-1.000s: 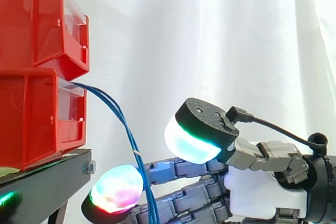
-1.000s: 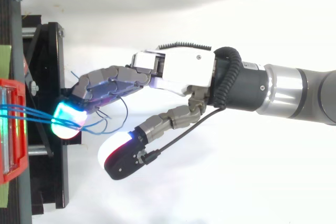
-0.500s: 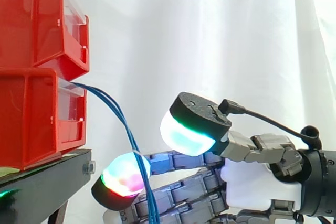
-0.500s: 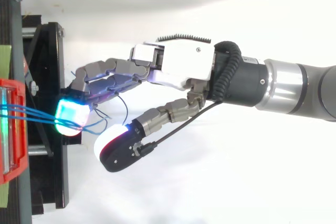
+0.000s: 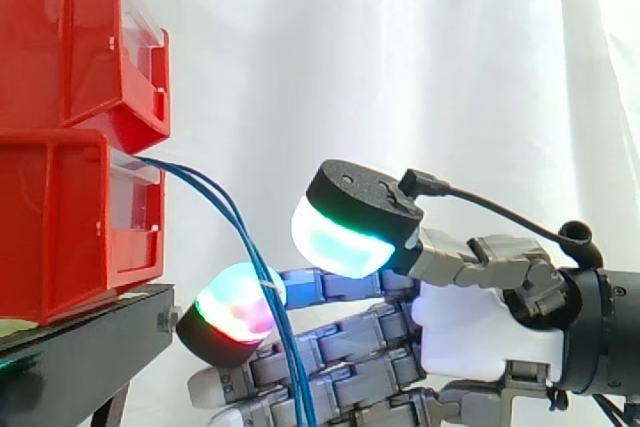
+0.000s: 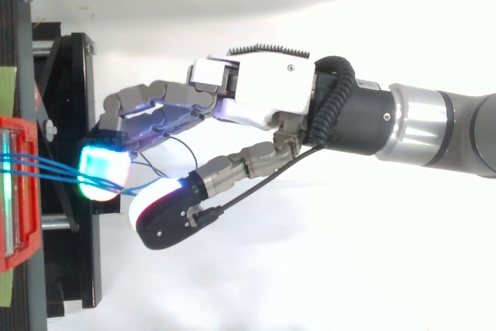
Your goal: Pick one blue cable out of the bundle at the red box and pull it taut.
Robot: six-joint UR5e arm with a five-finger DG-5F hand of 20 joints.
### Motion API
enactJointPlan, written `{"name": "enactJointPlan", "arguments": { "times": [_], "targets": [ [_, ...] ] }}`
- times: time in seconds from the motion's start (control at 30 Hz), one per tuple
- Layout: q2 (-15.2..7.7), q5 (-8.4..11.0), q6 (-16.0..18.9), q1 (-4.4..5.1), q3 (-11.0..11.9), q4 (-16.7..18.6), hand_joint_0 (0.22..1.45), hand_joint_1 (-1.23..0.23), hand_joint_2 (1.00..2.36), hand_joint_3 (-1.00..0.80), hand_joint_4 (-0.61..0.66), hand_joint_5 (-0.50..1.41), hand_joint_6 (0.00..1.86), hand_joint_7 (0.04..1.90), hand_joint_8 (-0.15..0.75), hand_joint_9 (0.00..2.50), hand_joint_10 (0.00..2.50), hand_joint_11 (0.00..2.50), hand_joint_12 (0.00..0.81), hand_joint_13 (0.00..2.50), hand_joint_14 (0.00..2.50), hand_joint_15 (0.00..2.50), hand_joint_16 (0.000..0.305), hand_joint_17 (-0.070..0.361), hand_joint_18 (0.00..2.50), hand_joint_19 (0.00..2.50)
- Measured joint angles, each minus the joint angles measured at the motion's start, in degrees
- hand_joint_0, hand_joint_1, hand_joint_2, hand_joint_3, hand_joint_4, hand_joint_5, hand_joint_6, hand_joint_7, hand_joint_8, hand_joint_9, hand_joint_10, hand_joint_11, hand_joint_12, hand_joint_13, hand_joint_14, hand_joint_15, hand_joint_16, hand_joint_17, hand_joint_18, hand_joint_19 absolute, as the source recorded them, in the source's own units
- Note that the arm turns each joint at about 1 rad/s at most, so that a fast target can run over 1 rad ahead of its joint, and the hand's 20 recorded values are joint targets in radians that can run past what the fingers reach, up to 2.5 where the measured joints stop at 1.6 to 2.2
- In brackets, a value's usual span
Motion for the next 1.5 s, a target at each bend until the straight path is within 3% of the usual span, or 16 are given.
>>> {"name": "enactJointPlan", "arguments": {
  "times": [0.4,0.7,1.23,1.5],
  "targets": [
    [-0.10,0.64,-1.01,0.85,0.54,0.76,0.55,-0.74,1.00,-0.46,0.19,-0.09,0.53,1.09,0.329,0.57,0.00,0.05,0.352,0.65,0.01,0.20,0.042,0.094,0.41,0.25],
    [-0.11,3.10,-0.93,1.90,-2.11,6.46,0.57,-0.74,1.01,-0.43,0.16,-0.09,0.56,1.07,0.327,0.58,0.00,0.06,0.349,0.66,0.01,0.21,0.042,0.094,0.43,0.26],
    [-0.11,3.10,0.53,2.04,-3.04,6.89,0.59,-0.75,1.01,-0.40,0.14,-0.11,0.61,0.96,0.322,0.59,0.00,0.08,0.347,0.68,0.01,0.22,0.042,0.095,0.47,0.28],
    [-0.12,3.26,0.27,2.31,-5.52,9.30,0.59,-0.75,1.01,-0.42,0.15,-0.11,0.61,0.95,0.321,0.59,0.00,0.08,0.348,0.69,0.01,0.22,0.043,0.097,0.48,0.30]
  ]
}}
